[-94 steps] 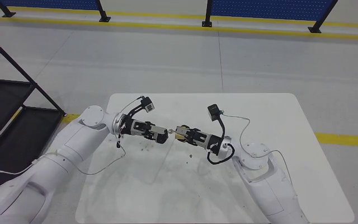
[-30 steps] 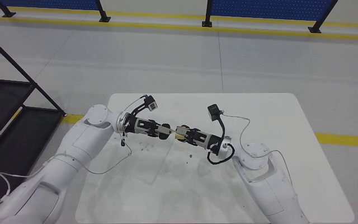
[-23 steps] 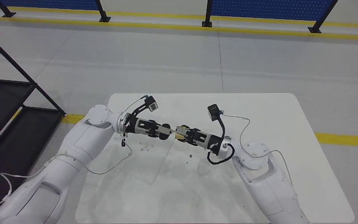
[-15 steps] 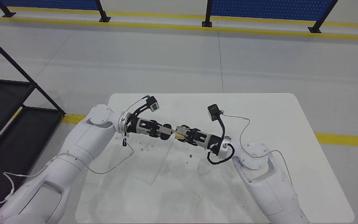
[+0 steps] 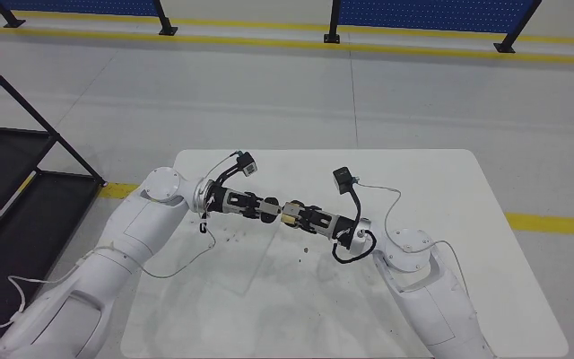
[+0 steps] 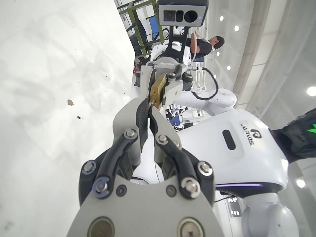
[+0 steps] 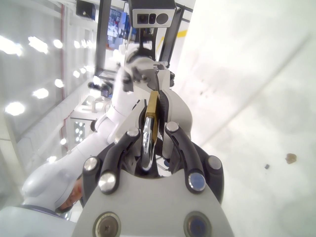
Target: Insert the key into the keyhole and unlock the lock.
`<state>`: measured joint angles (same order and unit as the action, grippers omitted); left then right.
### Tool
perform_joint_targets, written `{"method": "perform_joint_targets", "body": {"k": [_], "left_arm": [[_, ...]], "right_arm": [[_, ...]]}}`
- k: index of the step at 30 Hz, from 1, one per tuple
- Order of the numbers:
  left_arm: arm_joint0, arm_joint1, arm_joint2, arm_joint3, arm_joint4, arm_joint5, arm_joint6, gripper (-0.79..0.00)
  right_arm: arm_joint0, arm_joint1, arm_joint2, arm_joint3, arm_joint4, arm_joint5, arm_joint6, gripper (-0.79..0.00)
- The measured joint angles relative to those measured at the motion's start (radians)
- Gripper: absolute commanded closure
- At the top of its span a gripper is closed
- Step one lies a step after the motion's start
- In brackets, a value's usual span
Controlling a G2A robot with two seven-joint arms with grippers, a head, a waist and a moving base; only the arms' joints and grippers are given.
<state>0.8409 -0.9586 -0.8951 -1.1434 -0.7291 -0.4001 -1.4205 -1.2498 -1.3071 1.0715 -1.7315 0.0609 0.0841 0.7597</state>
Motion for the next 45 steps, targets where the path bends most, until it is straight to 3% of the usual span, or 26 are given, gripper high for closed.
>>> {"method": "perform_joint_targets", "body": {"k": [19, 32, 45], "left_arm": [[0.065, 0.028, -0.056, -0.091, 0.020, -0.026, 0.026, 0.000], [0.114, 0.063, -0.066, -0.168, 0.146, -0.147, 0.146, 0.000], [0.135, 0.103, -0.051, -0.223, 0.113, -0.192, 0.192, 0.000]], "right_arm": [[0.000, 0.000, 0.000, 0.000, 0.000, 0.000, 0.000, 0.000], [0.000, 0.000, 0.000, 0.000, 0.000, 0.000, 0.000, 0.000], [0.000, 0.000, 0.000, 0.000, 0.000, 0.000, 0.000, 0.000]]}}
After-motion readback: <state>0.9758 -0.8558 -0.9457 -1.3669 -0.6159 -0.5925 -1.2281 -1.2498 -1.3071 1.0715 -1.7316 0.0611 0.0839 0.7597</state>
